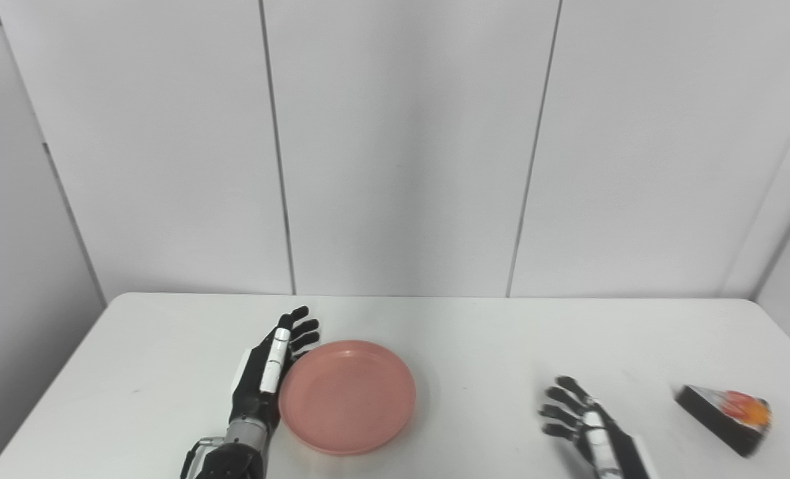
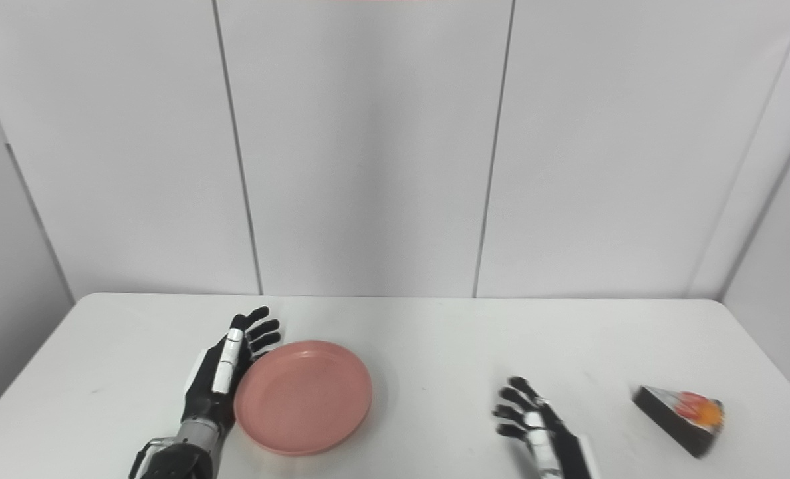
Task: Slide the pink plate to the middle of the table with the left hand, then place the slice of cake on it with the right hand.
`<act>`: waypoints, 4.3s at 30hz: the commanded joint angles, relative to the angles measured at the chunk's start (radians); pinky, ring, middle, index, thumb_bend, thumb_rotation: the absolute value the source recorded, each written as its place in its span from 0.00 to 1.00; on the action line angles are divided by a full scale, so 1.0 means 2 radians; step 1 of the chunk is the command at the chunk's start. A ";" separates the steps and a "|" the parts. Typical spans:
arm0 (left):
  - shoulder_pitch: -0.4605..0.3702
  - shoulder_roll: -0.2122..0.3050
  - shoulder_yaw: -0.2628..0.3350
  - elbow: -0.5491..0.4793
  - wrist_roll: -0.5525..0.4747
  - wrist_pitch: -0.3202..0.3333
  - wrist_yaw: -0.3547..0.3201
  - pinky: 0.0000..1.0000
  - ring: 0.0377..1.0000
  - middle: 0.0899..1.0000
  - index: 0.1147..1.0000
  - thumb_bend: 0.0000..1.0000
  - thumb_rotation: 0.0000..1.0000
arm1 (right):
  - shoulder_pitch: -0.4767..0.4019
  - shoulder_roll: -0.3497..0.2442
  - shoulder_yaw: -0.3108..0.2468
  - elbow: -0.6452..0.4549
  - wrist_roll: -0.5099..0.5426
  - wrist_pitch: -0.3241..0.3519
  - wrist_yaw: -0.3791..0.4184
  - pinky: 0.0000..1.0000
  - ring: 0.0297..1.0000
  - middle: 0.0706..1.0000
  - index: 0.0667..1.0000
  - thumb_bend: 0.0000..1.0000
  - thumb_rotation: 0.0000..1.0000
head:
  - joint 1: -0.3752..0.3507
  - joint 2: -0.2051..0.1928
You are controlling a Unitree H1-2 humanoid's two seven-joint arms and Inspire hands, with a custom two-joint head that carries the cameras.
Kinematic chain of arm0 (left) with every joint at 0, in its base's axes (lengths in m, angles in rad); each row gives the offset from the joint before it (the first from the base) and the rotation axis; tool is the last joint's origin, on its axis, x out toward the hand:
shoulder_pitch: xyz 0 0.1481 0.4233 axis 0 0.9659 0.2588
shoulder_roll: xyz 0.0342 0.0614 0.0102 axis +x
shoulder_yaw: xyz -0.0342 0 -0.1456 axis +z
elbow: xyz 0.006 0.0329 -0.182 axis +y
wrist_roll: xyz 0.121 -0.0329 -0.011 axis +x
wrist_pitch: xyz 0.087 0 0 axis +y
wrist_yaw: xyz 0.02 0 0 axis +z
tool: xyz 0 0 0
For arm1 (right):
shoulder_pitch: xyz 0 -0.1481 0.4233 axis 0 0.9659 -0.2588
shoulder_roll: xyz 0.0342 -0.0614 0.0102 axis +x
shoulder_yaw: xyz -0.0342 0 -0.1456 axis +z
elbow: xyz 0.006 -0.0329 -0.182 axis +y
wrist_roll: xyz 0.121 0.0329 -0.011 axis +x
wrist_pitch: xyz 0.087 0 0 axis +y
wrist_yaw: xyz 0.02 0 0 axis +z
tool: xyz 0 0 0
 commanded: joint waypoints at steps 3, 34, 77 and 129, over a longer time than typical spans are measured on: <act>-0.005 -0.019 -0.001 0.003 -0.007 -0.002 0.000 0.71 0.78 0.79 0.77 0.77 0.92 | 0.026 0.022 0.014 0.016 -0.012 0.013 -0.012 0.71 0.76 0.81 0.83 0.81 0.99 | -0.019 0.005; -0.021 -0.041 -0.024 0.010 0.014 -0.013 0.008 0.76 0.81 0.81 0.78 0.79 0.95 | 0.008 0.053 0.033 0.010 -0.047 0.040 -0.053 0.71 0.77 0.84 0.85 0.75 0.99 | -0.114 0.006; -0.021 -0.039 -0.004 0.068 -0.003 -0.051 -0.003 0.75 0.78 0.79 0.78 0.80 0.91 | -0.083 -0.249 -0.044 -0.035 -0.471 0.051 -0.211 0.51 0.58 0.65 0.67 0.69 0.93 | -0.105 -0.014; -0.009 -0.036 -0.013 0.040 0.010 -0.036 0.002 0.71 0.76 0.79 0.79 0.77 0.92 | -0.150 -0.293 0.078 0.308 -0.396 0.074 -0.240 0.25 0.27 0.30 0.33 0.54 0.68 | -0.094 -0.005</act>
